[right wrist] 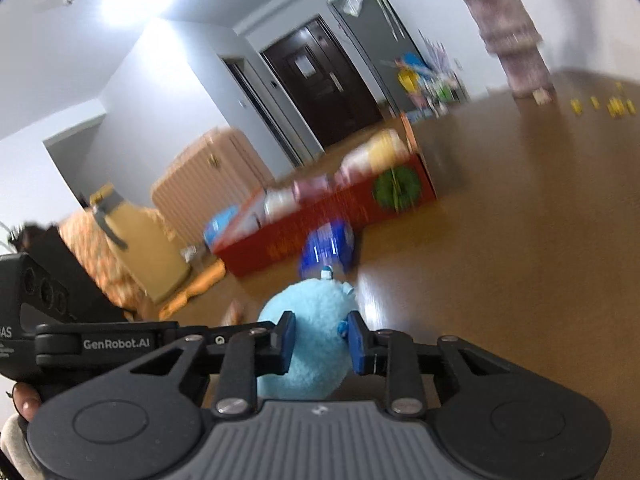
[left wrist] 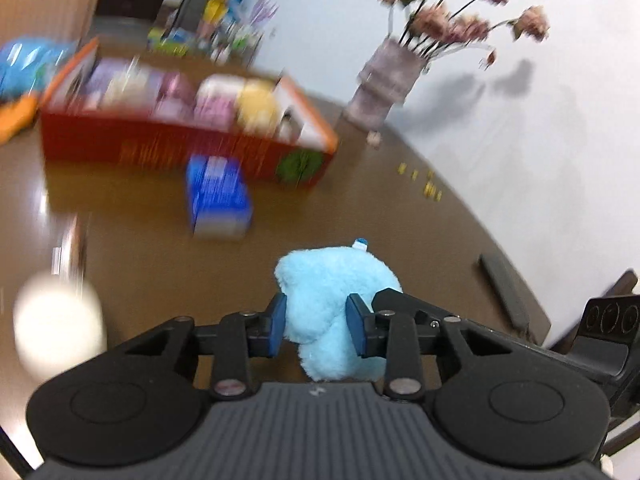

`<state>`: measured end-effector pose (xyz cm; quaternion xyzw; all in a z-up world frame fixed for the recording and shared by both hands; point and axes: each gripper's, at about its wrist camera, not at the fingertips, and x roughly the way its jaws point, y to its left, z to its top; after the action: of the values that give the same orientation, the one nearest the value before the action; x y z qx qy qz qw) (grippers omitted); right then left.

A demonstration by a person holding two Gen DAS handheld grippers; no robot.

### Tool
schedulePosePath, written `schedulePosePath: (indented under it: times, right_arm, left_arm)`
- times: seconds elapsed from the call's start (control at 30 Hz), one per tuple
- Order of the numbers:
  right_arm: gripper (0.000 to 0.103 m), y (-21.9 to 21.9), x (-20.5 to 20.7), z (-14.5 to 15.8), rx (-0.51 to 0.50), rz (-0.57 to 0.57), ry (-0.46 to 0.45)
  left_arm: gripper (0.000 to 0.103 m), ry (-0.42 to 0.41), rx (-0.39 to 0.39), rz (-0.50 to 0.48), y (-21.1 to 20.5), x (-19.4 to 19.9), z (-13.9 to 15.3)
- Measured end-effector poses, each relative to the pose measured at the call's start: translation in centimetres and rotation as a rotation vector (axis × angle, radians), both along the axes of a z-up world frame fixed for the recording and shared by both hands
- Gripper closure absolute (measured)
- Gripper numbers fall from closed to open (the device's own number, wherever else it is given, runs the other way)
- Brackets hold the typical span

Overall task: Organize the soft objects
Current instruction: 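Carry the light blue plush into the box and lower it, then open both tools and withdraw them from the box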

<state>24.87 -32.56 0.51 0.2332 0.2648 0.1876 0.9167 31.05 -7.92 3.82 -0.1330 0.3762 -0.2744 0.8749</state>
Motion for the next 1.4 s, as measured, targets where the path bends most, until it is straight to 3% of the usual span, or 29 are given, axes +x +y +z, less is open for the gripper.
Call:
schedulePosePath:
  times: [0.1, 0.27, 0.4, 0.5, 0.7, 0.87, 1.0, 1.2, 1.27, 1.4]
  right_arm:
    - [0.077, -0.6, 4.1, 3.6, -0.017, -0.007, -0.078]
    - [0.077, -1.0, 14.2, 7.8, -0.046, -0.025, -0.101]
    - [0.077, -0.8, 22.0, 7.5, -0.071, -0.034, -0.013]
    - [0.077, -0.3, 26.0, 5.7, -0.118, -0.048, 0.079]
    - [0.07, 1.6, 27.6, 3.3, -0.272, -0.06, 0.164]
    - [0.058, 1.5, 25.8, 4.6, -0.31, -0.086, 0.104]
    - [0.05, 0.9, 23.1, 6.3, -0.325, -0.094, 0.066]
    - [0.04, 1.3, 16.7, 7.4, -0.414, -0.045, 0.012]
    - [0.036, 1.6, 14.2, 7.3, -0.438, -0.03, -0.005]
    - [0.034, 2.6, 9.1, 5.9, -0.466, -0.004, -0.02]
  left_arm:
    - [0.071, -0.077, -0.003, -0.018, -0.7, 4.5, 3.4]
    - [0.071, -0.059, -0.042, -0.003, -1.2, 14.1, 5.8]
    - [0.071, 0.045, -0.051, 0.025, -1.5, 21.3, 3.8]
    - [0.071, 0.127, -0.03, 0.037, -1.9, 24.4, 1.0]
    - [0.072, 0.217, 0.037, 0.055, -2.5, 26.1, -2.1]
    - [0.071, 0.196, 0.065, 0.065, -2.4, 24.9, -0.7]
    - [0.067, 0.165, 0.105, 0.07, -2.0, 21.7, 1.5]
    - [0.057, 0.094, 0.237, 0.078, 0.3, 13.4, 3.0]
    - [0.055, 0.061, 0.261, 0.093, 1.5, 10.4, 3.3]
    - [0.043, -0.047, 0.297, 0.14, 4.2, 3.8, 3.6]
